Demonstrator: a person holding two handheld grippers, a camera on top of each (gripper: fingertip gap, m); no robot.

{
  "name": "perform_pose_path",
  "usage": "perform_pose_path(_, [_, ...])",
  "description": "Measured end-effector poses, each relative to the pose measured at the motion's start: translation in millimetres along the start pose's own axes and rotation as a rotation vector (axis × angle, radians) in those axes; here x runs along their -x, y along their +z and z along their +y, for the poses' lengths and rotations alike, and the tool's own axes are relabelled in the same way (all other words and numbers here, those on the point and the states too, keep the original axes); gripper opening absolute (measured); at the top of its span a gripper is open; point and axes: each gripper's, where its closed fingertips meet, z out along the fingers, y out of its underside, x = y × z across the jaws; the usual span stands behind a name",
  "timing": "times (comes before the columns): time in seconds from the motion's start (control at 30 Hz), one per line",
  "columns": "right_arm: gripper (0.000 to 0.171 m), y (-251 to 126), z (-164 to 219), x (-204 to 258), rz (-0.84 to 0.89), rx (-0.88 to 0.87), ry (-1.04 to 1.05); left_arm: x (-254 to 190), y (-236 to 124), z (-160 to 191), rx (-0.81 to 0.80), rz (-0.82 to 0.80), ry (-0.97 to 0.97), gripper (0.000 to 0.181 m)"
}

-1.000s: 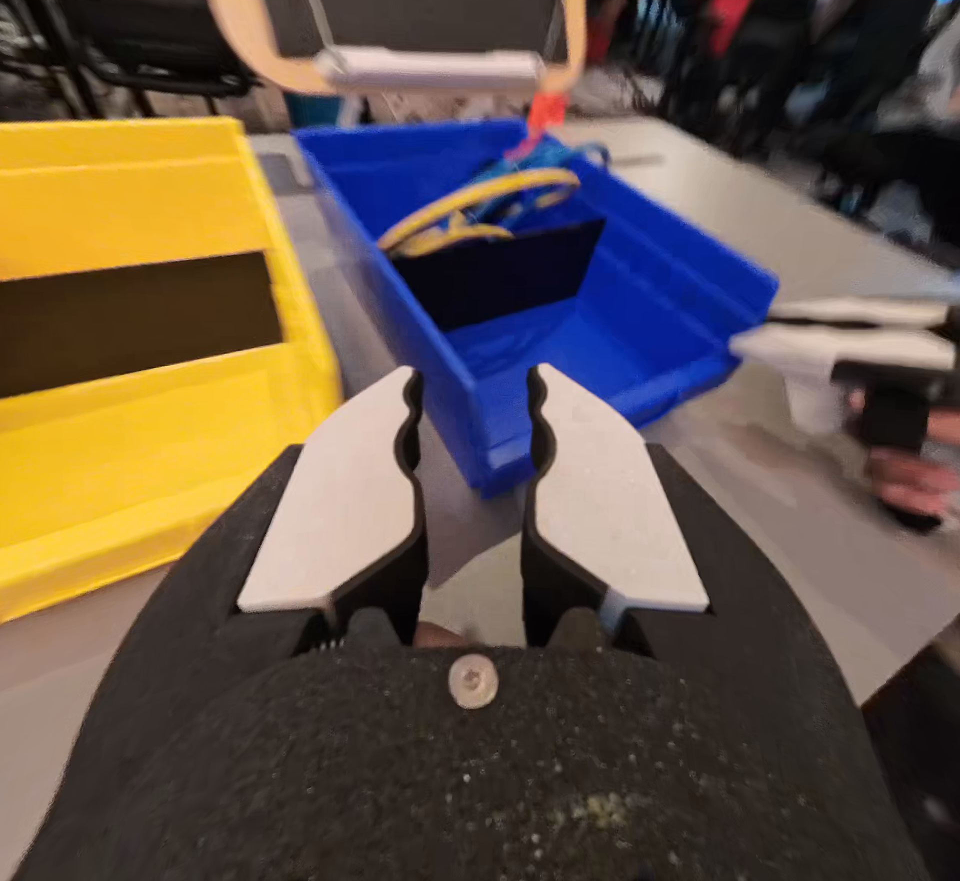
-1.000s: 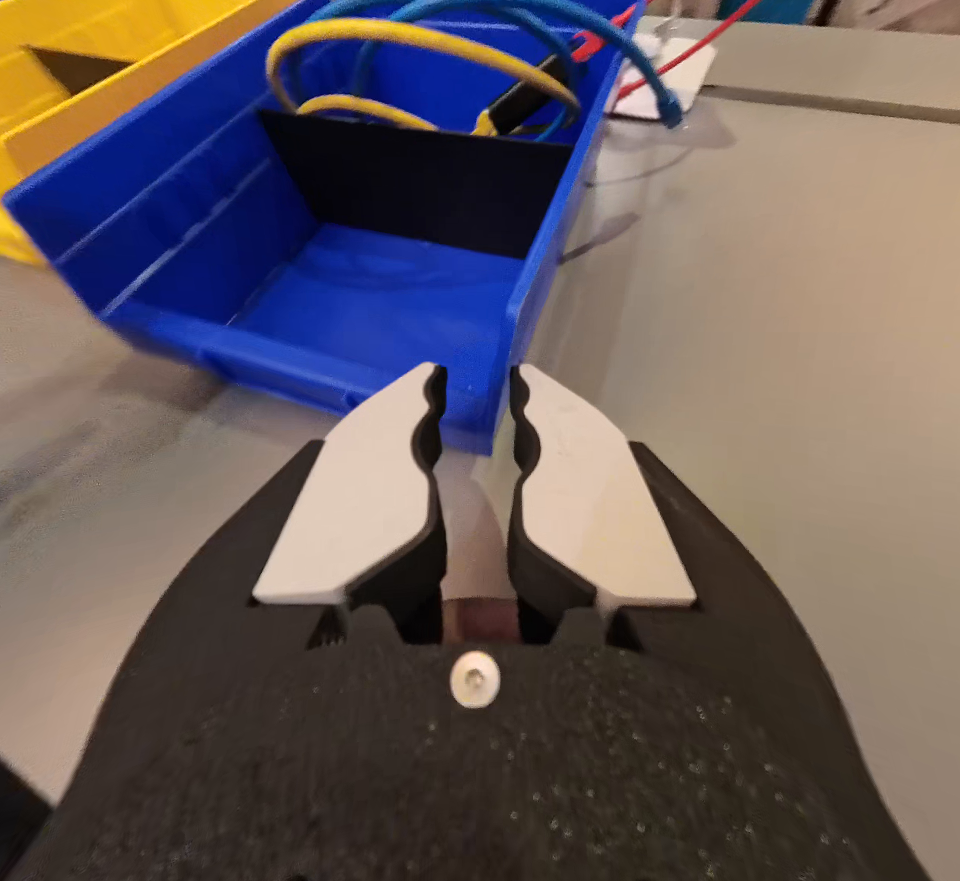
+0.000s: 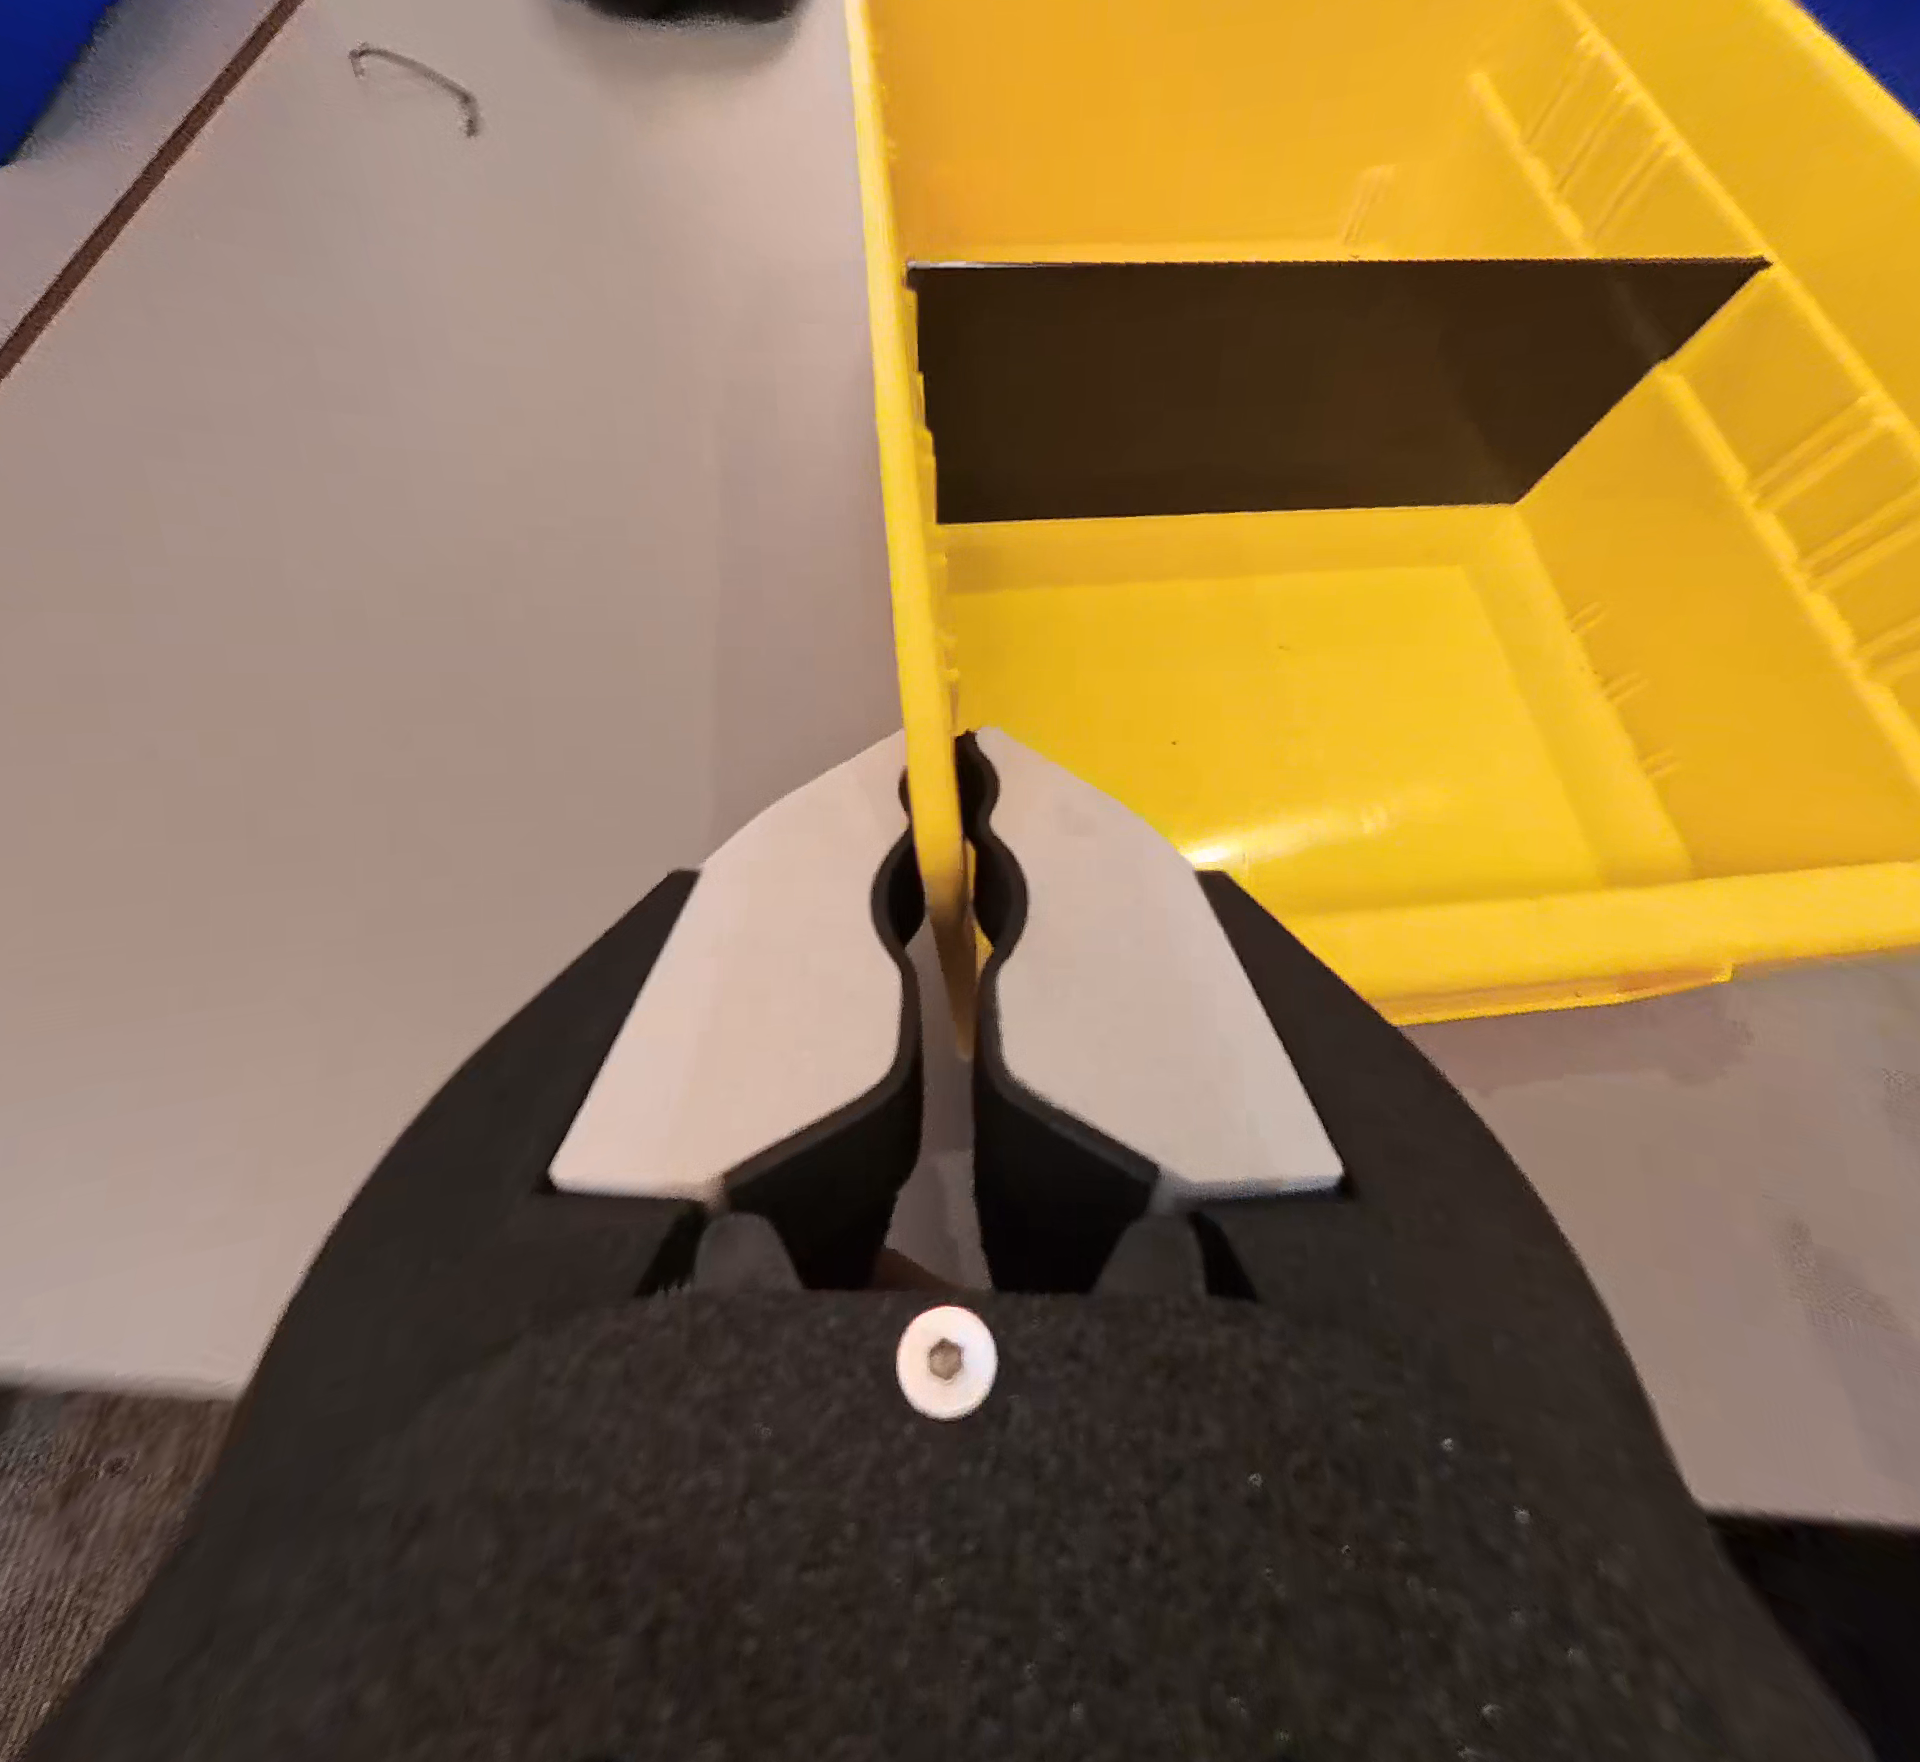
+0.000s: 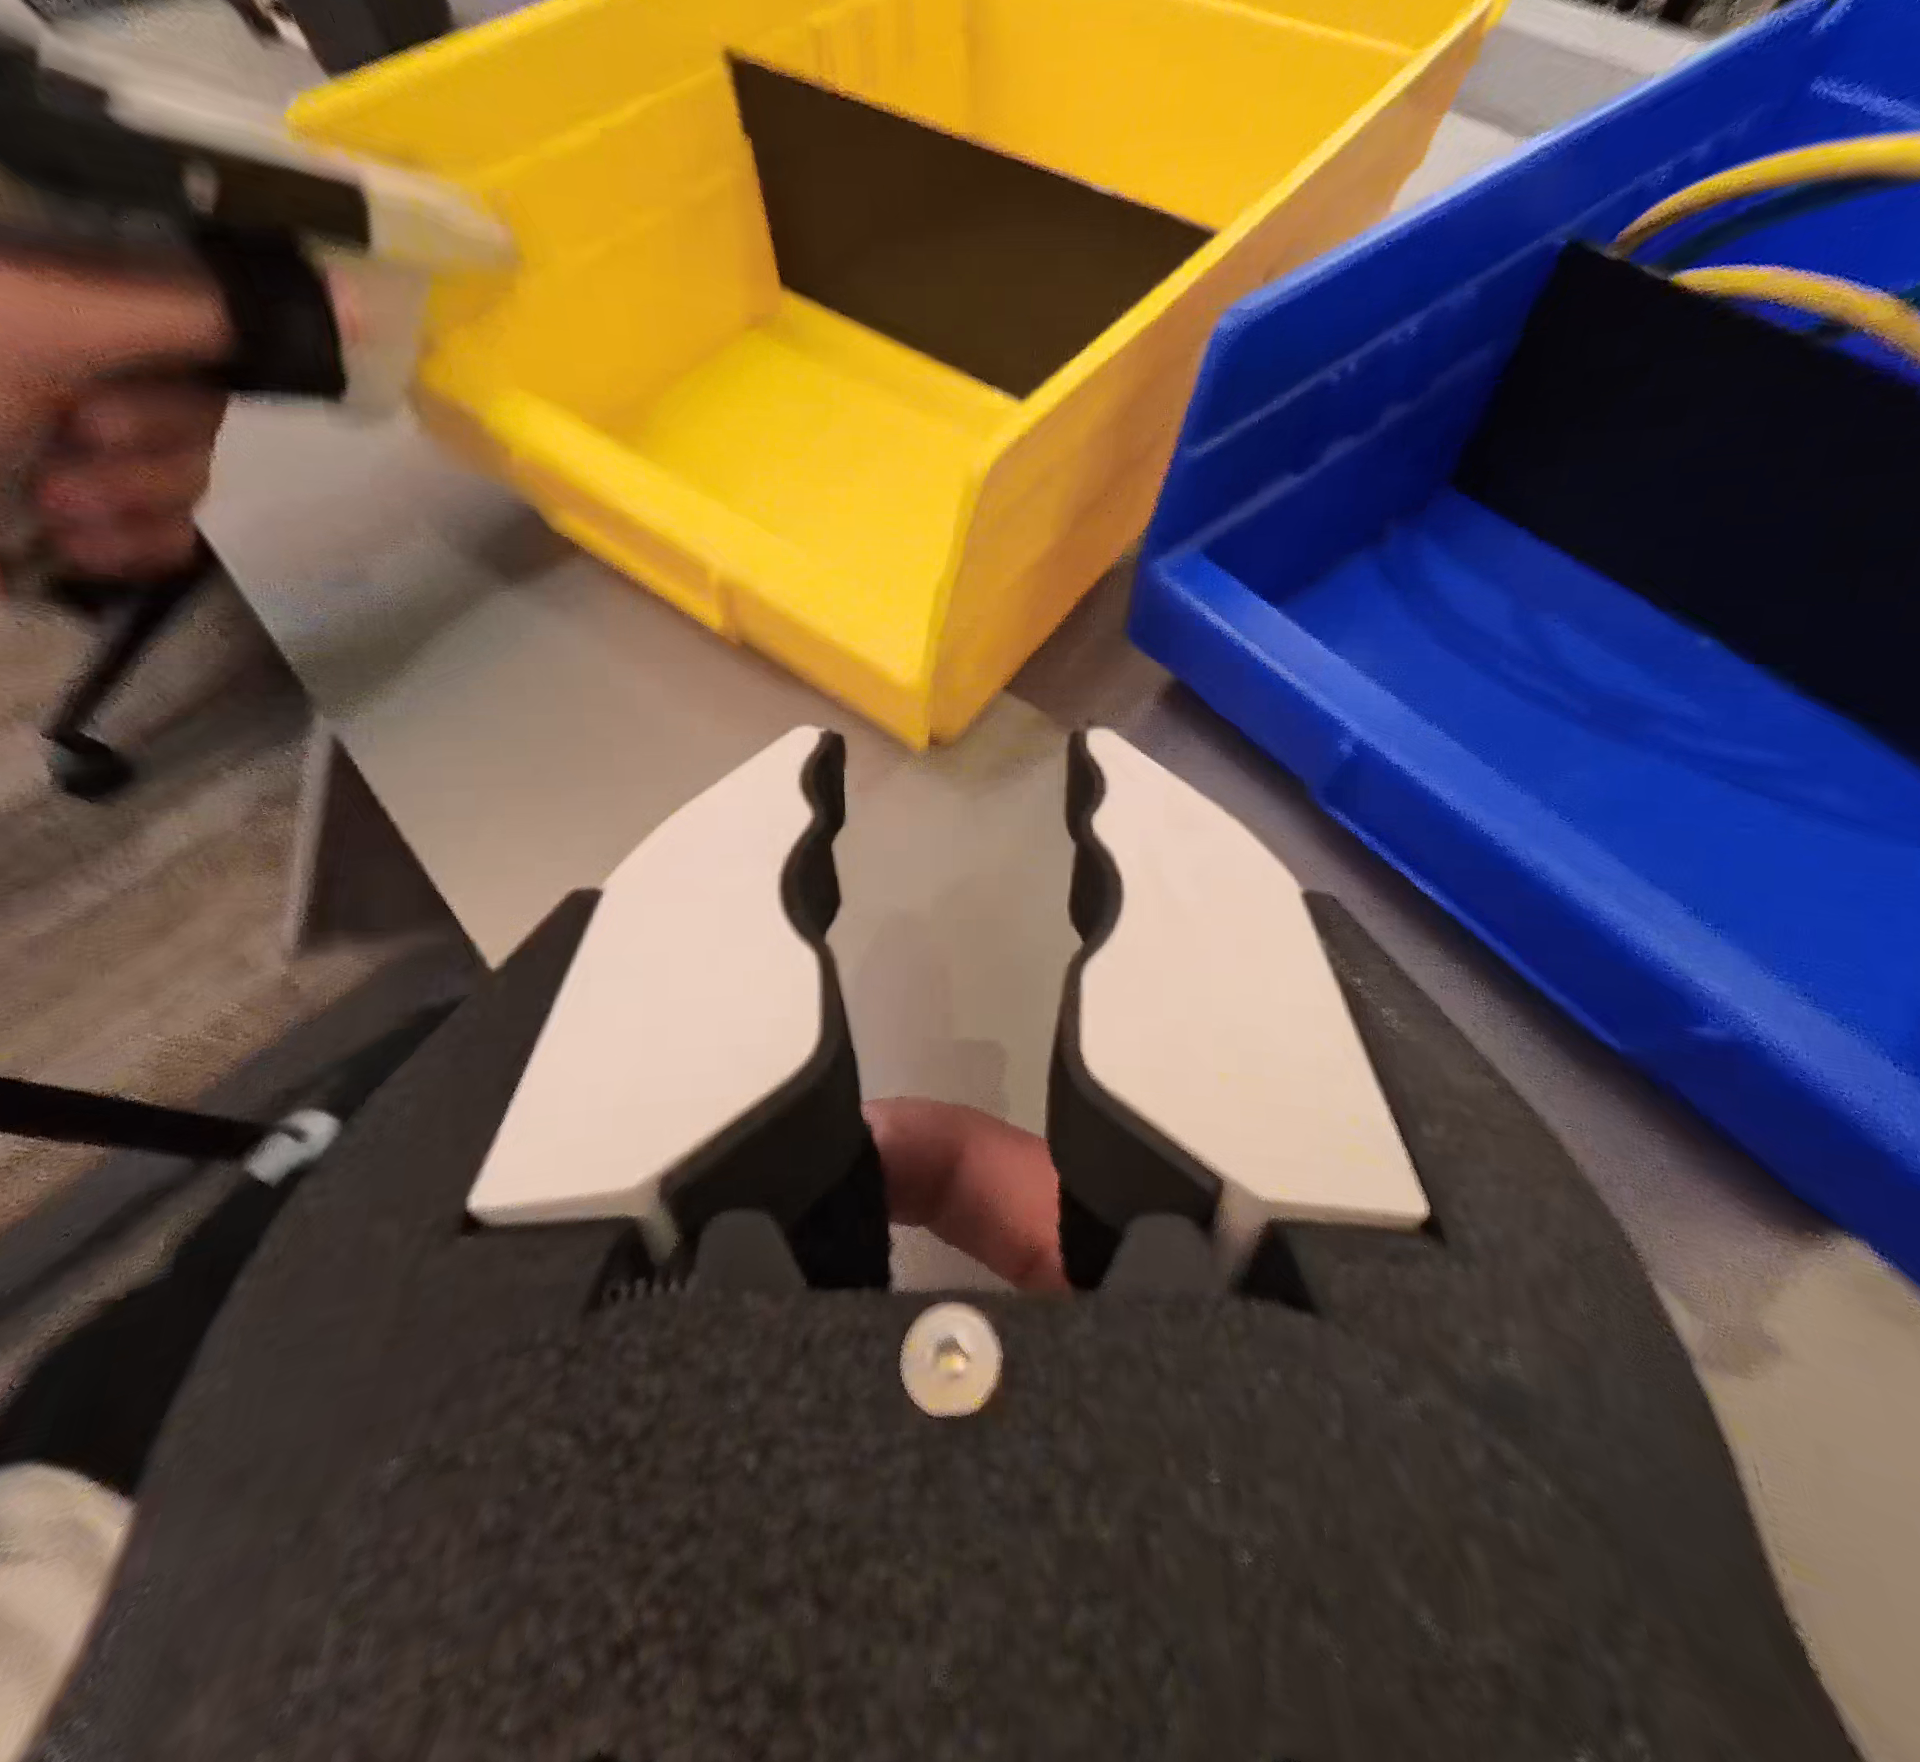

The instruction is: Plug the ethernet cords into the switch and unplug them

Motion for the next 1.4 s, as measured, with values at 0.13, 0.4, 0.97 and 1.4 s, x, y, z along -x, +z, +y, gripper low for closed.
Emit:
perform_pose_path(0.13, [0.047, 20, -6, 8, -0.046, 0.0, 0.208, -4, -32, 21, -0.003, -0.028, -0.027, 0.003])
perform_pose_path(0.4, [0.027, 28, -1, 16, 0.057, -0.005, 0.188, -19, -68, 41, -0.06, -0.044, 0.019, 0.004])
perform_pose_path(0.97, [0.005, -142, -127, -108, 0.322, -0.602, 0.227, -181, -166, -126, -0.763, -0.056, 0.294, 0.009])
perform_pose_path(1.4, [0.005, -285, -47, -338, 0.507, -0.676, 0.527, -456, -87, -165, -0.785, 0.272, 0.433, 0.012])
